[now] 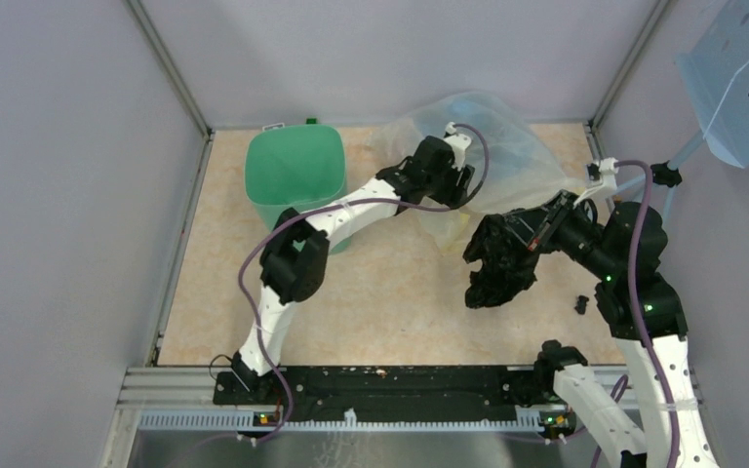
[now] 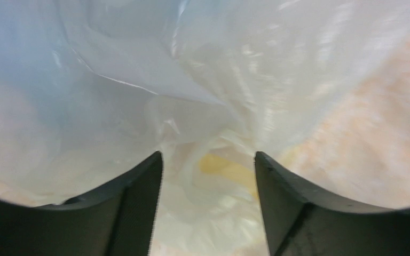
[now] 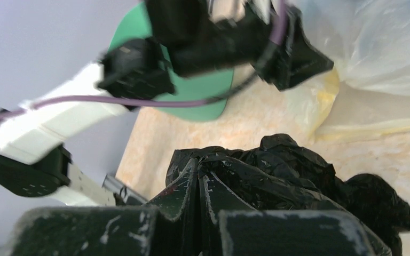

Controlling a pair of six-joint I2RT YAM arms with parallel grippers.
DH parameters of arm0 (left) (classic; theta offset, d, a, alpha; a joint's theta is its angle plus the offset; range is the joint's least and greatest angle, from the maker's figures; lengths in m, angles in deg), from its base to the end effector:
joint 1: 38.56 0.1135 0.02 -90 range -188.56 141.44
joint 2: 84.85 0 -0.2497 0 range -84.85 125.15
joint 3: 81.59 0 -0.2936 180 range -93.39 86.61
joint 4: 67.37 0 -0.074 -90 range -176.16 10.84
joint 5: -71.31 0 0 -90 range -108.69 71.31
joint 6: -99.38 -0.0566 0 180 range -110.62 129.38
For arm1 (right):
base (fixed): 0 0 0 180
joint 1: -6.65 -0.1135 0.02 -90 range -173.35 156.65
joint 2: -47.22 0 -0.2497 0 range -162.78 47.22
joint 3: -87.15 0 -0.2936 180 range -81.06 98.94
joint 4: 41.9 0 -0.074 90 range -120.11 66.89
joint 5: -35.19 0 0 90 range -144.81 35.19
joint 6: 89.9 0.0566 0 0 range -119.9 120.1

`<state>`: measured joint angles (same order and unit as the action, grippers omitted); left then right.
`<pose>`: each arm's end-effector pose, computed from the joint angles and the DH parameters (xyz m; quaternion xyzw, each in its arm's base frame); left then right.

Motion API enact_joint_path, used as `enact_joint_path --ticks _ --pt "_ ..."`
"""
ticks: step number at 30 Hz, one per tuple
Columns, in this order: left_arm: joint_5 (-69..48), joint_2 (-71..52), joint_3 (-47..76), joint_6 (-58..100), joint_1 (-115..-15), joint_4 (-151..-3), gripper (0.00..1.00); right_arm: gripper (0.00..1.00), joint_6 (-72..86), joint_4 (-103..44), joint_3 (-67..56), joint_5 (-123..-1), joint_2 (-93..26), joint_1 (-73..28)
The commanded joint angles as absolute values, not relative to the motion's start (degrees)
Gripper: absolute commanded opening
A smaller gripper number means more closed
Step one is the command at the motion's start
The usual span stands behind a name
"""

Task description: Put the trash bags into the trash bin

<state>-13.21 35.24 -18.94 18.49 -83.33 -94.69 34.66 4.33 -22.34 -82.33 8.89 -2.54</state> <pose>0.3876 -0.3921 0.2502 0.2877 0.8164 -0.2630 0.4261 0.1864 0.0567 0.3946 0.0253 0.7791 0.3967 0.4848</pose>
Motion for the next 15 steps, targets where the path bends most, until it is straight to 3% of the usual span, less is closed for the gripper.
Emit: enact_joint_path --ticks 1,8,15 --pt "-4.79 19.76 -13.48 21.1 -83.38 -95.98 0.82 0.0 32.19 5.95 -24.29 -91.61 7.71 -2.33" --pt "-5.44 1.21 2.2 23.12 -83.48 -100.21 0.86 0.0 38.75 -4.09 -29.88 -95.23 6.82 -7.08" --pt "-9.6 -15.47 12.87 24.52 -83.5 -102.99 0.86 0.0 40.72 -12.54 -25.03 -93.32 -2.07 -17.94"
